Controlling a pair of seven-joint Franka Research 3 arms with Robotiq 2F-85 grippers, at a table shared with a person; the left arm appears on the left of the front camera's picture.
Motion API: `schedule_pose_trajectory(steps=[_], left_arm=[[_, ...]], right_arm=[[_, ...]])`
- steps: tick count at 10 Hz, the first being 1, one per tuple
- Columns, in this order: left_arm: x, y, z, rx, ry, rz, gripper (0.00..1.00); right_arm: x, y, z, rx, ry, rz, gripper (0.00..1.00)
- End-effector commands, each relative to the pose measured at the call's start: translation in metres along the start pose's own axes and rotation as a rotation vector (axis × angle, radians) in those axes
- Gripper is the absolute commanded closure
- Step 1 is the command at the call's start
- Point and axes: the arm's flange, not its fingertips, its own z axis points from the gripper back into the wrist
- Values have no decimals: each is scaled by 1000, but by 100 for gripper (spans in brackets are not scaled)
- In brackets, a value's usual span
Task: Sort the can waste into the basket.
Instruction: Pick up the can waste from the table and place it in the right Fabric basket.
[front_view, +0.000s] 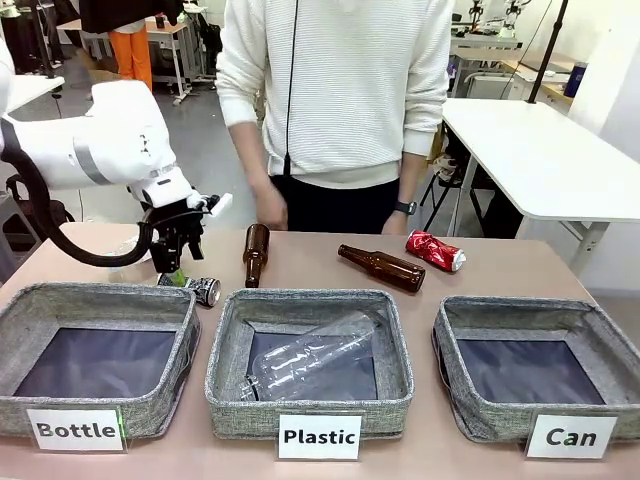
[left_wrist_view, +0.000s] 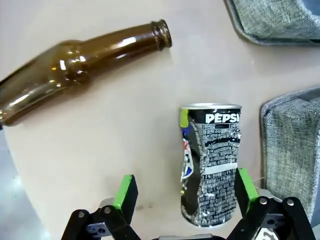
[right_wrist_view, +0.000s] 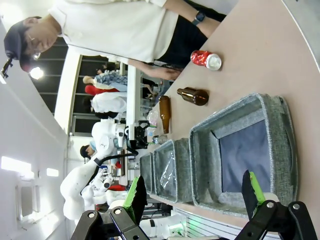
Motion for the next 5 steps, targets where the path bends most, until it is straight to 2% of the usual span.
schedule_pose_trajectory(steps=[1,4,5], left_arm=[[1,4,2,-73,16,6,0],[5,4,-11,-178,22,15,0],[6,6,-16,-176,40,27,0]], right_arm=[[3,1,0,26,-14,20,0],[3,1,0,26,-14,20,0],[3,1,0,26,-14,20,0]])
